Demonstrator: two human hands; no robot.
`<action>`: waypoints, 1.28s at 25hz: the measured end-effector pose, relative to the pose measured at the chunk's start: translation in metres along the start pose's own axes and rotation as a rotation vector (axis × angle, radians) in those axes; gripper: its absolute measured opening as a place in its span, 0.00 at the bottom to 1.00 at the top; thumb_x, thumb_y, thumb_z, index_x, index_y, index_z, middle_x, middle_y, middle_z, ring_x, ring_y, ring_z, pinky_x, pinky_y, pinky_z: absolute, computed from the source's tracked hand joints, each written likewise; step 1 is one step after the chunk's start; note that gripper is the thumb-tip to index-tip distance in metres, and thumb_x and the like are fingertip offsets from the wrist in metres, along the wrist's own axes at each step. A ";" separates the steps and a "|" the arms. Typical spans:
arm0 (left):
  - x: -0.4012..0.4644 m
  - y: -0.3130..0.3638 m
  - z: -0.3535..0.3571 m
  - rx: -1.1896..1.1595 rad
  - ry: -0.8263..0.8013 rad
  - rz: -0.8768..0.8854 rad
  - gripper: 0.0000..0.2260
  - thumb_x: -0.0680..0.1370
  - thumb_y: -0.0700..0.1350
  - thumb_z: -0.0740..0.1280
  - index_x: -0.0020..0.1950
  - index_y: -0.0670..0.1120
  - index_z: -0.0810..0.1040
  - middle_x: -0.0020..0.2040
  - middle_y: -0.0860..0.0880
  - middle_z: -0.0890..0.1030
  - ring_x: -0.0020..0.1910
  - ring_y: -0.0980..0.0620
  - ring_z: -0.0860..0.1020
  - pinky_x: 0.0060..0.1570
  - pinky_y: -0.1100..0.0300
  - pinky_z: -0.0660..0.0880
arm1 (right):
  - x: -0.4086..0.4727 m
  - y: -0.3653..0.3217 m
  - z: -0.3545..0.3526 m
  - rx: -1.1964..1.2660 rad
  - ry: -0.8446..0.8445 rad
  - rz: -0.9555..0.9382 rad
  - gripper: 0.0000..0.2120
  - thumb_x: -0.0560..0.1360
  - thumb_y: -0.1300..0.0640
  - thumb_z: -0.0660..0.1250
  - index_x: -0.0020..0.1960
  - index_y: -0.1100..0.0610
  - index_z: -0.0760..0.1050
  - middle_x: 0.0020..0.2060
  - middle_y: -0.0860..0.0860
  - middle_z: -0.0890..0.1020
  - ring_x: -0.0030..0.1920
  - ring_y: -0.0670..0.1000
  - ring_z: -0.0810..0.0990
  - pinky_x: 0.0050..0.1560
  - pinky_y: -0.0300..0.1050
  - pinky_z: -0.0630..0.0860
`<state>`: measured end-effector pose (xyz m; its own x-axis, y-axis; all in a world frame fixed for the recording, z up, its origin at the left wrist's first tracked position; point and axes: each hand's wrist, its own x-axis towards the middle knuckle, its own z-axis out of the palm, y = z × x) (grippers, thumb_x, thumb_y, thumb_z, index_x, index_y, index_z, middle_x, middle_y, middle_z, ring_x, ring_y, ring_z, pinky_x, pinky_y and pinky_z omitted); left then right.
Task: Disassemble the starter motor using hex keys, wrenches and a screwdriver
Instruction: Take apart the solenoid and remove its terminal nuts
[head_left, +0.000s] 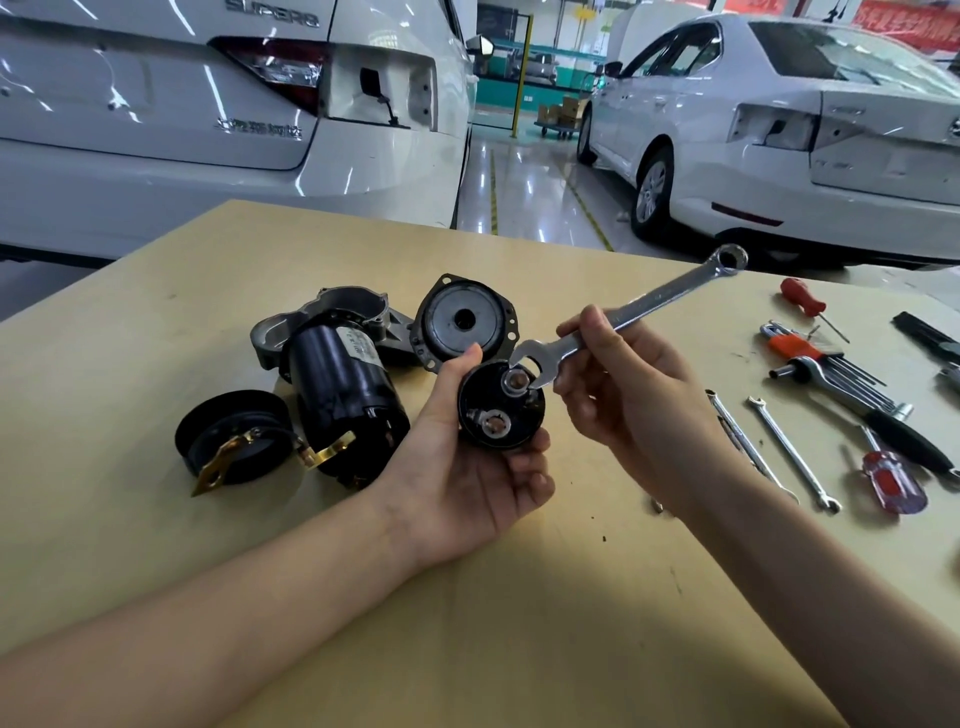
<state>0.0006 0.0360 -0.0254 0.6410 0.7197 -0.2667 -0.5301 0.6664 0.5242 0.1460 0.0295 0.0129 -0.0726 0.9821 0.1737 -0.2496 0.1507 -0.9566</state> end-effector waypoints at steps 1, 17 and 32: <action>0.000 0.000 0.000 0.004 0.000 -0.003 0.24 0.67 0.64 0.68 0.45 0.43 0.74 0.32 0.45 0.75 0.25 0.52 0.68 0.28 0.62 0.73 | 0.000 0.000 -0.001 -0.001 -0.011 0.007 0.10 0.72 0.48 0.65 0.39 0.54 0.79 0.27 0.53 0.78 0.22 0.47 0.70 0.22 0.33 0.62; 0.000 -0.001 0.002 -0.053 0.040 0.001 0.27 0.65 0.64 0.67 0.48 0.41 0.71 0.31 0.44 0.73 0.25 0.52 0.66 0.27 0.62 0.71 | 0.063 -0.050 0.061 -1.121 -0.791 -0.121 0.14 0.79 0.51 0.63 0.38 0.56 0.78 0.27 0.52 0.71 0.25 0.46 0.64 0.25 0.34 0.62; 0.000 0.000 -0.001 0.009 -0.049 0.008 0.21 0.72 0.62 0.64 0.45 0.44 0.72 0.32 0.45 0.74 0.26 0.52 0.67 0.30 0.61 0.73 | -0.023 0.002 0.006 0.203 0.199 0.016 0.08 0.69 0.55 0.67 0.41 0.61 0.76 0.25 0.54 0.79 0.20 0.45 0.74 0.21 0.33 0.69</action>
<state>0.0000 0.0365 -0.0263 0.6634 0.7145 -0.2223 -0.5303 0.6586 0.5339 0.1415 0.0067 0.0081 0.1078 0.9901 0.0899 -0.4399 0.1286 -0.8888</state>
